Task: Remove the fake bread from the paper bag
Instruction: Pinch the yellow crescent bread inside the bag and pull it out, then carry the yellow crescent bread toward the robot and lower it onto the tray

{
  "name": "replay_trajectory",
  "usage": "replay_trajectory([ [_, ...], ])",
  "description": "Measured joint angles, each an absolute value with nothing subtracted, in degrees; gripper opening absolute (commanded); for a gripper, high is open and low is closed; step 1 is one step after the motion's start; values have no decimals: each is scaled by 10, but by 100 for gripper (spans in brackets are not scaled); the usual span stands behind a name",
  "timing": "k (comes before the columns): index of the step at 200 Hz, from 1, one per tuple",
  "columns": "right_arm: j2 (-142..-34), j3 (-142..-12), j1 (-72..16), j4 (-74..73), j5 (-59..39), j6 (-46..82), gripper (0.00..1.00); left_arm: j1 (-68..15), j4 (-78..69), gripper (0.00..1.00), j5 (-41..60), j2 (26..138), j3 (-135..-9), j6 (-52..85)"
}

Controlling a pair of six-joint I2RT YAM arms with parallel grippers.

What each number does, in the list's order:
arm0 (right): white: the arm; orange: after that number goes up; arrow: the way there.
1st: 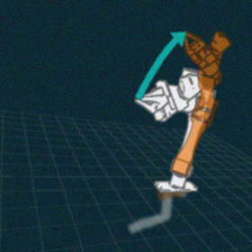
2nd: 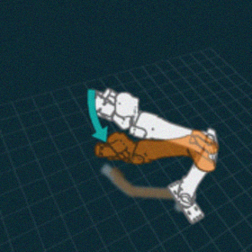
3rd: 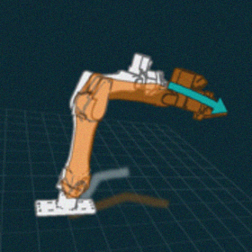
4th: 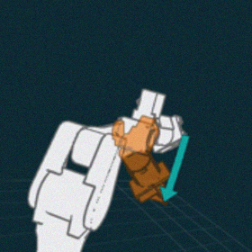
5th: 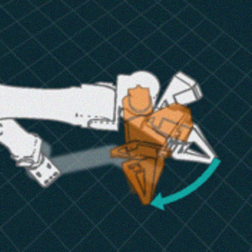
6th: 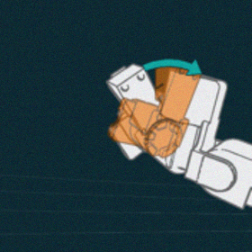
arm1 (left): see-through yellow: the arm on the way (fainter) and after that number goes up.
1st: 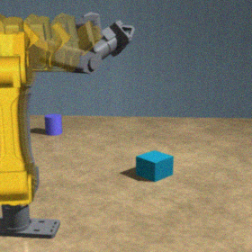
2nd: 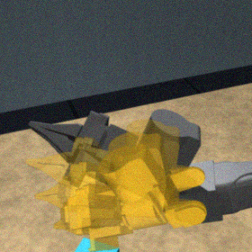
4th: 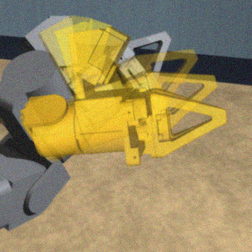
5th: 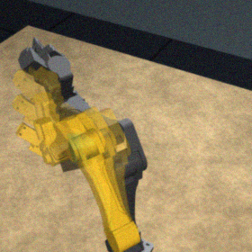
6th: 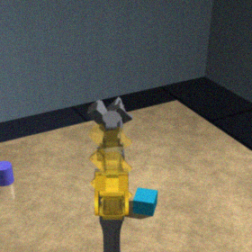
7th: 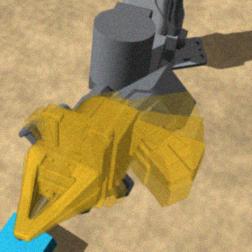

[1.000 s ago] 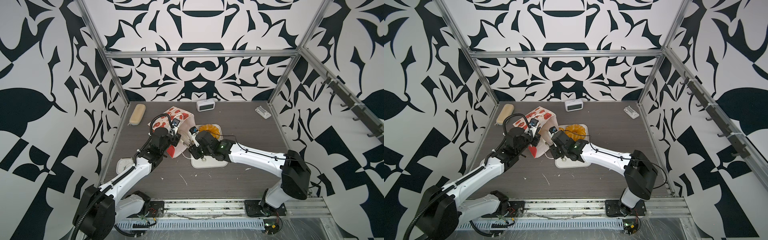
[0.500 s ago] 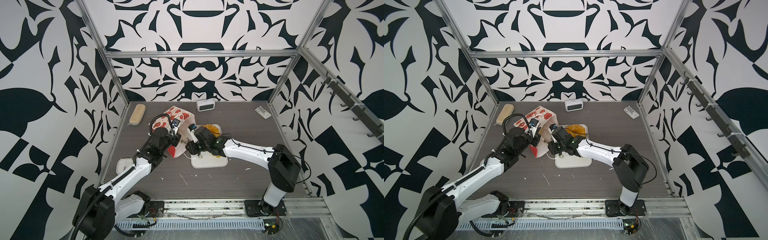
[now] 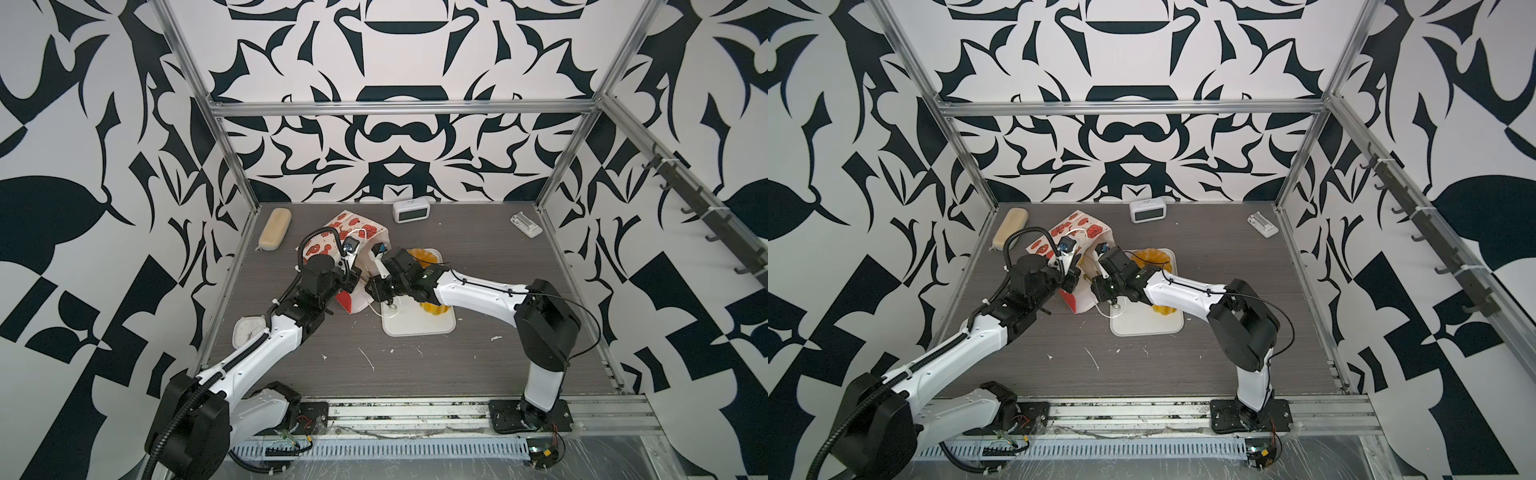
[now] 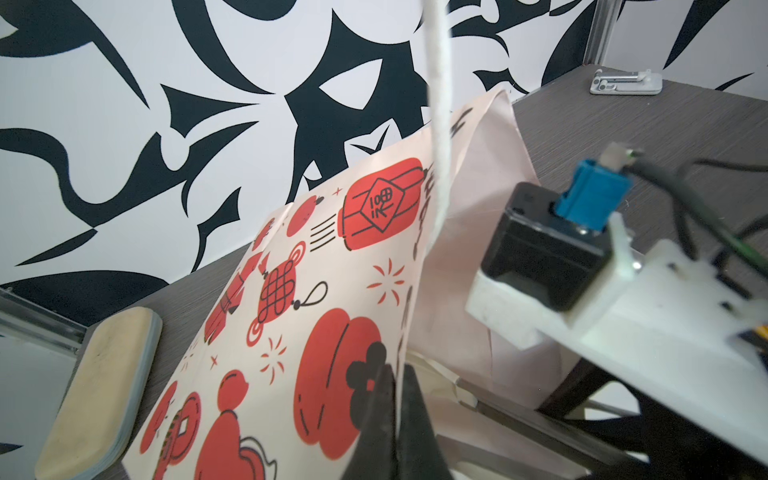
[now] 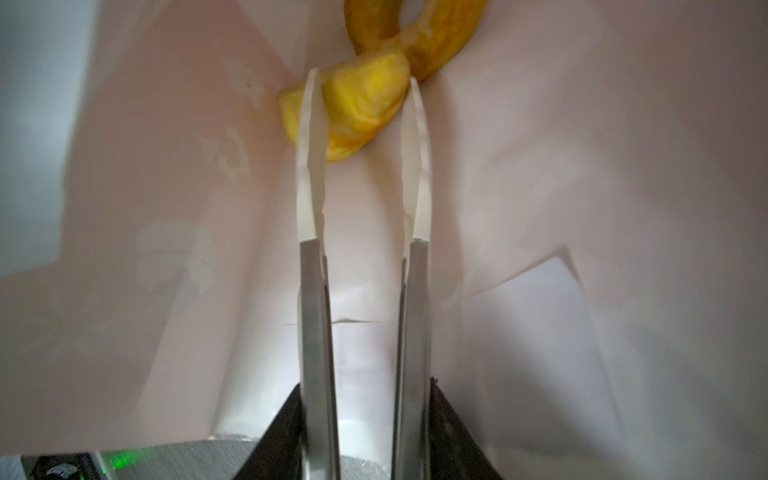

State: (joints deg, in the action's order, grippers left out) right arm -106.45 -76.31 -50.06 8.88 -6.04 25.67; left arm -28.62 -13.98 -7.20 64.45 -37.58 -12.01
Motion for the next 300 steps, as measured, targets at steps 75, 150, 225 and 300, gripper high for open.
replay_trajectory([
  [75,-1046,-754,-501,88,-55,260,24,-286,-145,4,-75,640,-371,-120],
  [150,-903,-650,-501,93,-32,260,22,-286,-155,4,-95,644,-371,-120],
  [225,-735,-547,-501,130,-18,261,19,-286,-156,5,-114,659,-371,-120],
  [300,-548,-518,-501,245,4,281,19,-286,-164,4,-134,661,-371,-120],
])
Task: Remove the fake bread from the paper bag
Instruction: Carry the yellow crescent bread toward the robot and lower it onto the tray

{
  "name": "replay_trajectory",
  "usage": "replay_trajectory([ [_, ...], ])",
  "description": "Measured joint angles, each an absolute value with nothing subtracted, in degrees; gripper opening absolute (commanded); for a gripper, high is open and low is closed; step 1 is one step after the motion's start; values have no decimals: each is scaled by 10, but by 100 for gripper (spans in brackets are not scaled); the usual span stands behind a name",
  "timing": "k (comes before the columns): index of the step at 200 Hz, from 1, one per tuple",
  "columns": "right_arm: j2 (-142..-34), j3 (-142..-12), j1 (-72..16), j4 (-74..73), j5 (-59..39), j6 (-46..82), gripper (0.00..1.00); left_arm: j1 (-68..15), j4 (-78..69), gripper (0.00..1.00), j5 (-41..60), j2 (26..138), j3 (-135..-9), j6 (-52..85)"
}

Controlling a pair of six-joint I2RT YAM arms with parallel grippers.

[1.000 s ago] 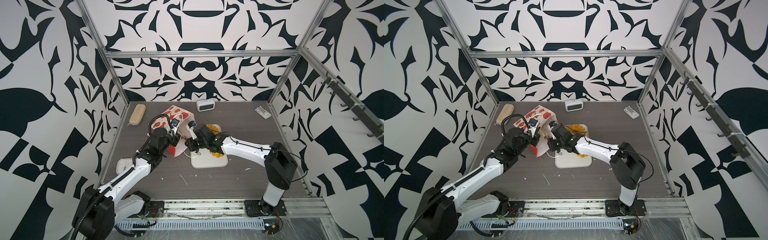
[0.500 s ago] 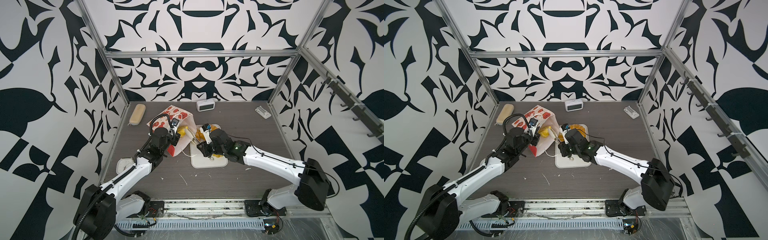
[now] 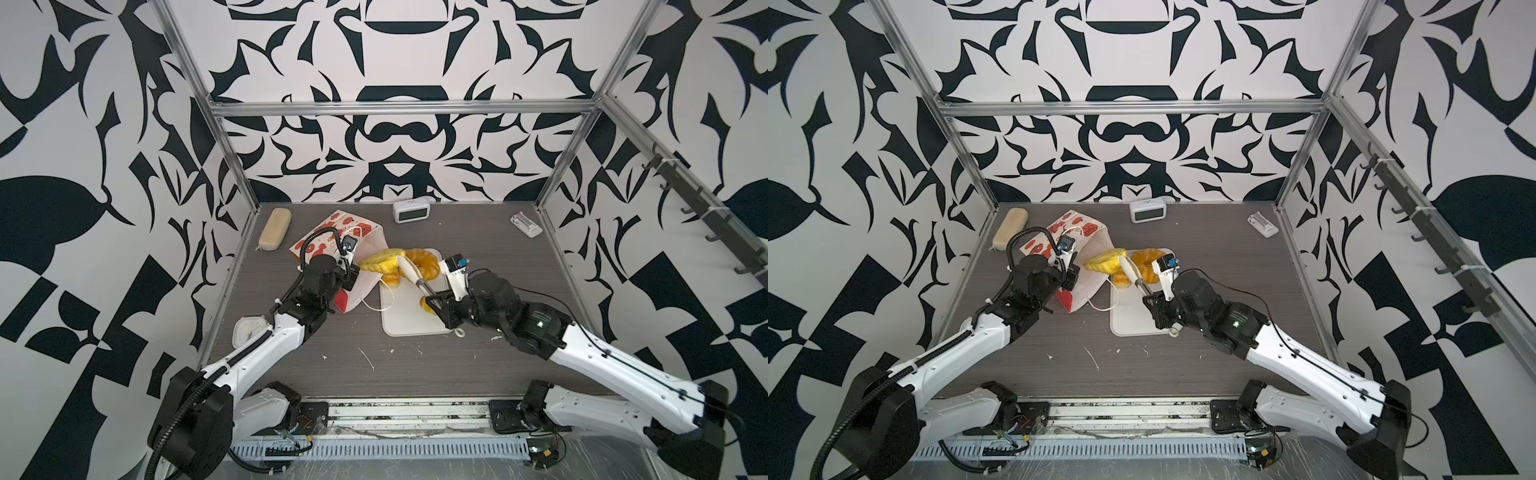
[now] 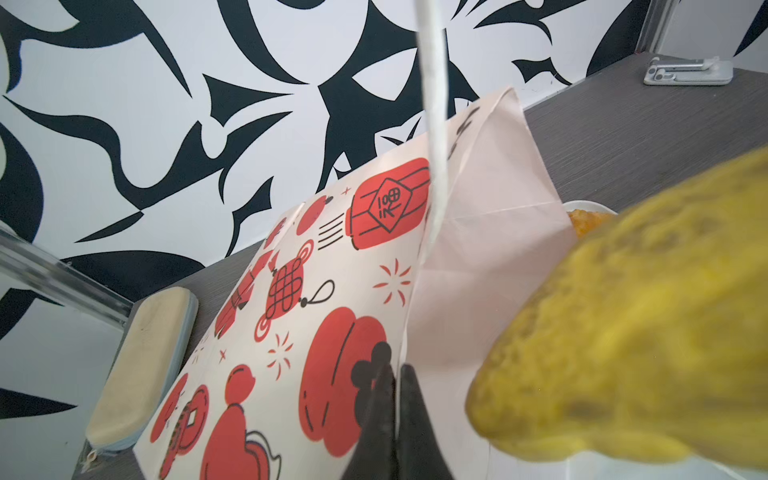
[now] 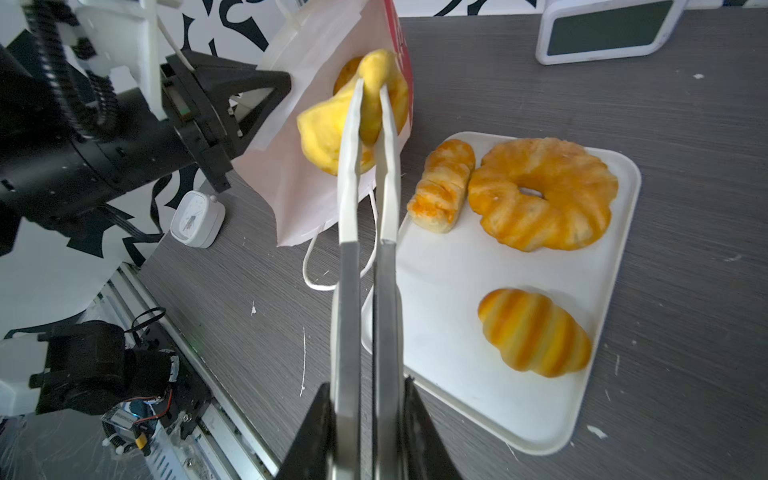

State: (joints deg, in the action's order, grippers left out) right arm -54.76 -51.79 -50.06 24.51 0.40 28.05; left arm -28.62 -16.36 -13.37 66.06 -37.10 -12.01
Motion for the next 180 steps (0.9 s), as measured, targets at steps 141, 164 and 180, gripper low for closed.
replay_trajectory([
  [141,-501,-559,-500,548,-63,375,19,-286,-198,4,-168,678,-369,-133],
  [164,-519,-579,-500,569,-70,376,19,-286,-212,4,-173,678,-361,-135],
  [180,-524,-585,-500,576,-73,376,18,-286,-220,4,-179,678,-352,-136],
])
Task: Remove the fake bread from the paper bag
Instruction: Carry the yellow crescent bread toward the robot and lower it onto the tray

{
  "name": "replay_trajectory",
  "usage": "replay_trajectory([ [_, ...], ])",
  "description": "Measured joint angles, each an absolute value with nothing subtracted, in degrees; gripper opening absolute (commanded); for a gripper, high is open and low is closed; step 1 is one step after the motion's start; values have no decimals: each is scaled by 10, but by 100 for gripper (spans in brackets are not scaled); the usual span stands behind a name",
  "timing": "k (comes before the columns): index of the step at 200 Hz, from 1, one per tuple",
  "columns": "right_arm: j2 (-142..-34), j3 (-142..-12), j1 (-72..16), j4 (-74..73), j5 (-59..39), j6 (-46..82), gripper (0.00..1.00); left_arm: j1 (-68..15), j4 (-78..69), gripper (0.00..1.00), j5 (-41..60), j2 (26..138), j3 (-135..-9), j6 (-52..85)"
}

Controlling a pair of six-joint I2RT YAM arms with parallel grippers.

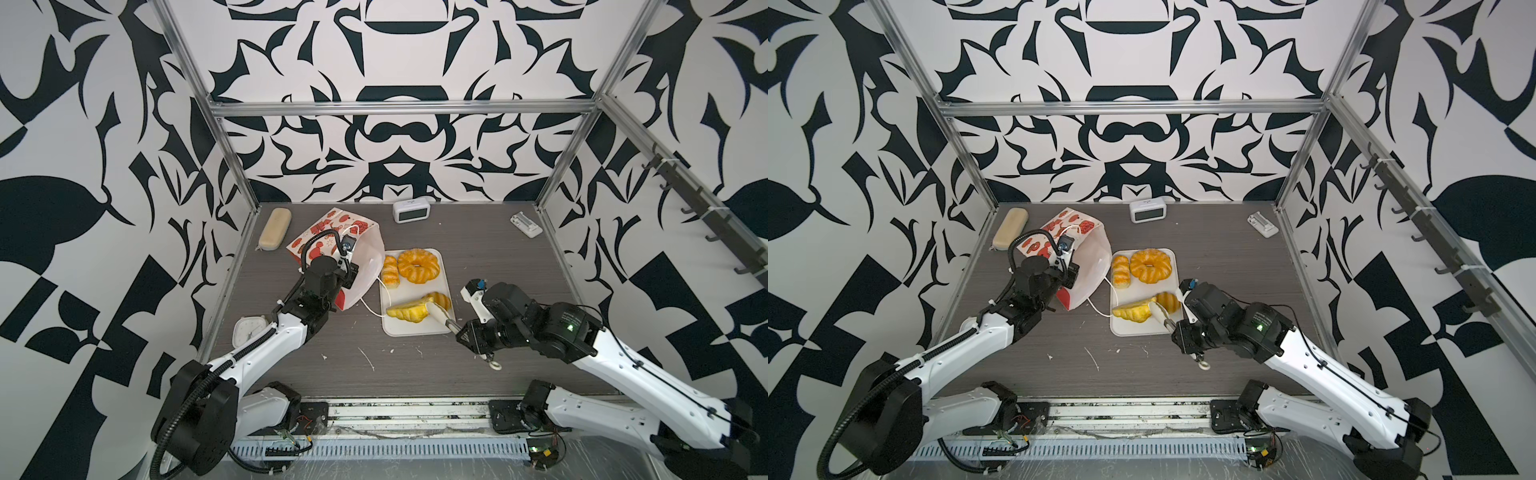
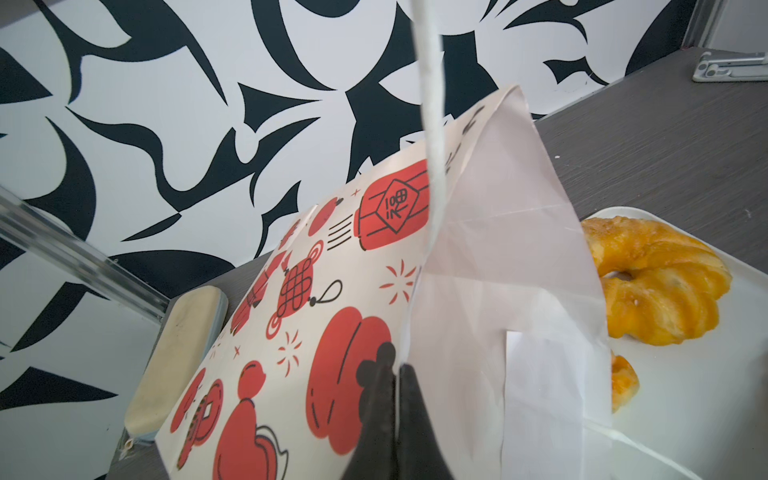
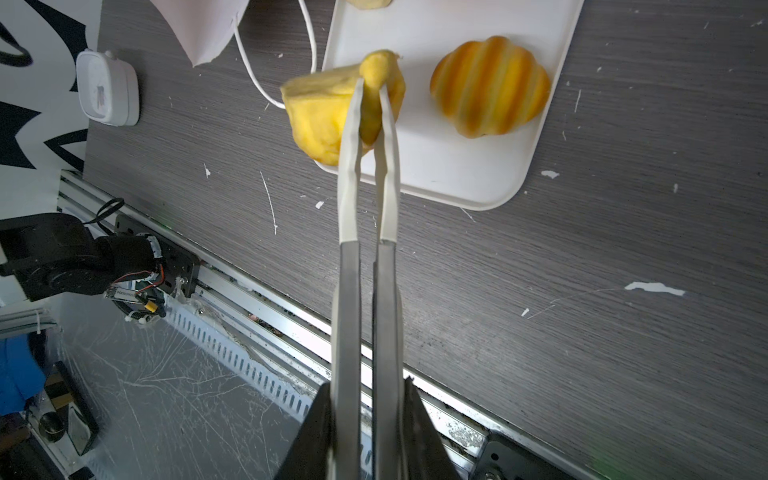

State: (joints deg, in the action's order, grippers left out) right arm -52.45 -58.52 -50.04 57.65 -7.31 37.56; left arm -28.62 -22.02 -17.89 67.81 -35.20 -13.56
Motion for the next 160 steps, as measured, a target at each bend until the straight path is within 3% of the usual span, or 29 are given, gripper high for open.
replay_trajectory([
  [103,-507,-598,-500,578,-69,400,18,-286,-235,4,-196,683,-350,-147],
  [160,-555,-588,-500,582,-83,401,19,-286,-247,4,-196,685,-343,-148],
])
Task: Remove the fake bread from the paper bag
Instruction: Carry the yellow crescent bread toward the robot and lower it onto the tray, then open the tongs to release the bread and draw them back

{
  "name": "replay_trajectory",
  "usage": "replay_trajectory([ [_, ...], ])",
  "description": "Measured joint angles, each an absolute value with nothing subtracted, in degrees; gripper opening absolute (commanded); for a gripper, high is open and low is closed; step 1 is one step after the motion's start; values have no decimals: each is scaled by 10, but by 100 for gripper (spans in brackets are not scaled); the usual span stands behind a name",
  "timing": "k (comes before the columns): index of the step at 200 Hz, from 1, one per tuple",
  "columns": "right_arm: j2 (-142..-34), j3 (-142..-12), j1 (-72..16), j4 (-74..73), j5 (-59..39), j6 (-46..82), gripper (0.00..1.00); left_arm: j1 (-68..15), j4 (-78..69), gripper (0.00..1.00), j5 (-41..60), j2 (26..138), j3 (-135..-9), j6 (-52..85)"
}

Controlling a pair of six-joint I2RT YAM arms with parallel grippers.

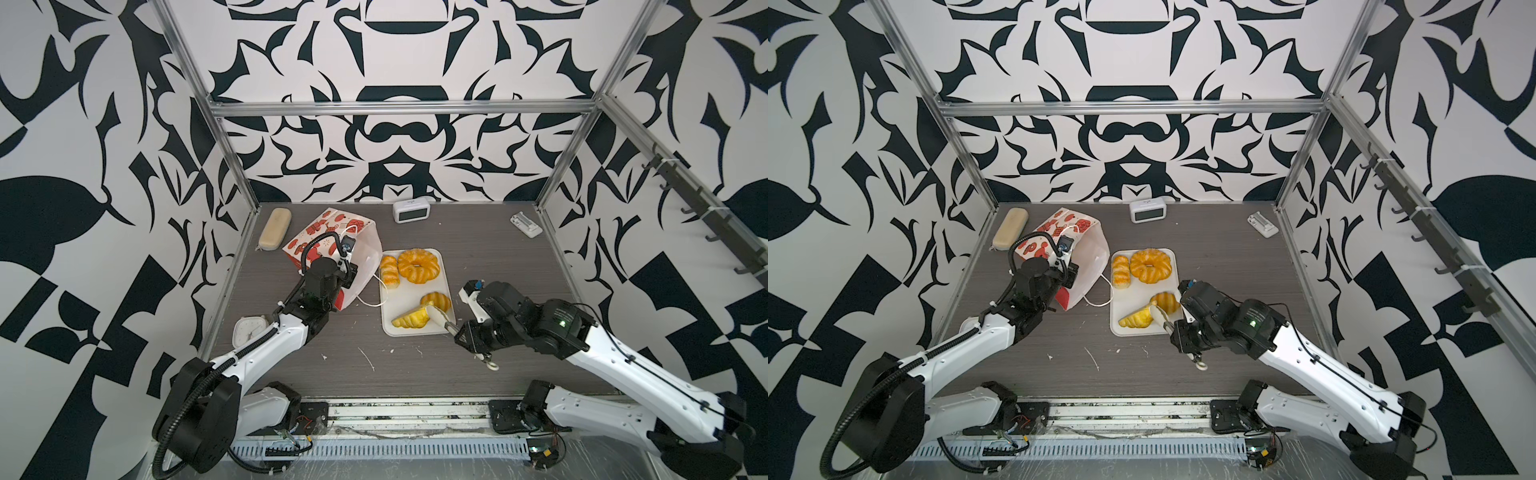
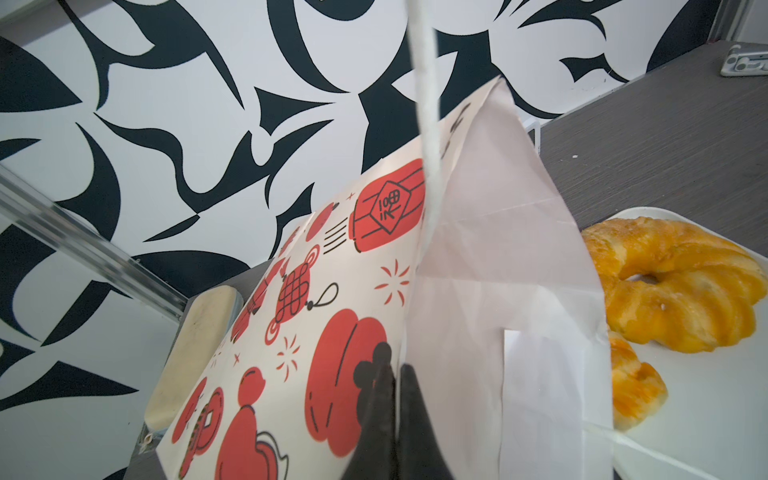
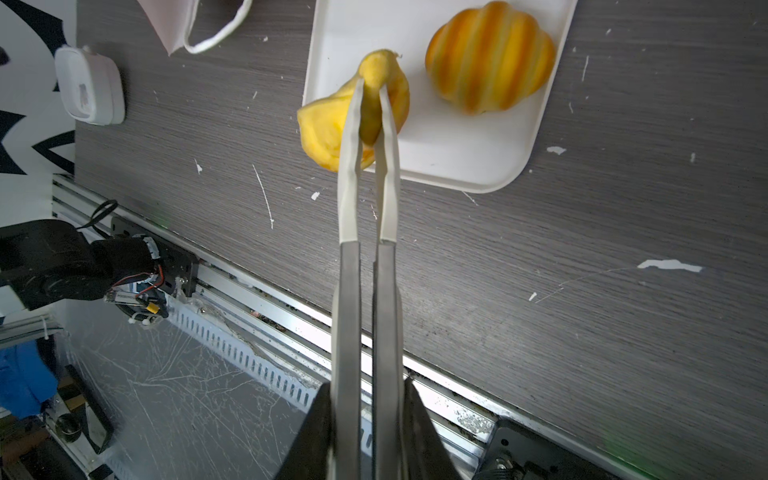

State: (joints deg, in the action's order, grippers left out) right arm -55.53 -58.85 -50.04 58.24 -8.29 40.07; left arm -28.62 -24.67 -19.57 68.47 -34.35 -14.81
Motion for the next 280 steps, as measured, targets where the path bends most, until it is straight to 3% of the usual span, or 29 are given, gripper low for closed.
replay_trajectory([
  [70,-655,-618,-499,599,-64,364,25,-286,-254,4,-195,688,-341,-148],
  [141,-684,-646,-489,589,-47,331,41,-286,-258,4,-193,688,-331,-148],
  [280,-679,-642,-483,517,-4,325,44,-286,-258,4,-190,691,-331,-145],
])
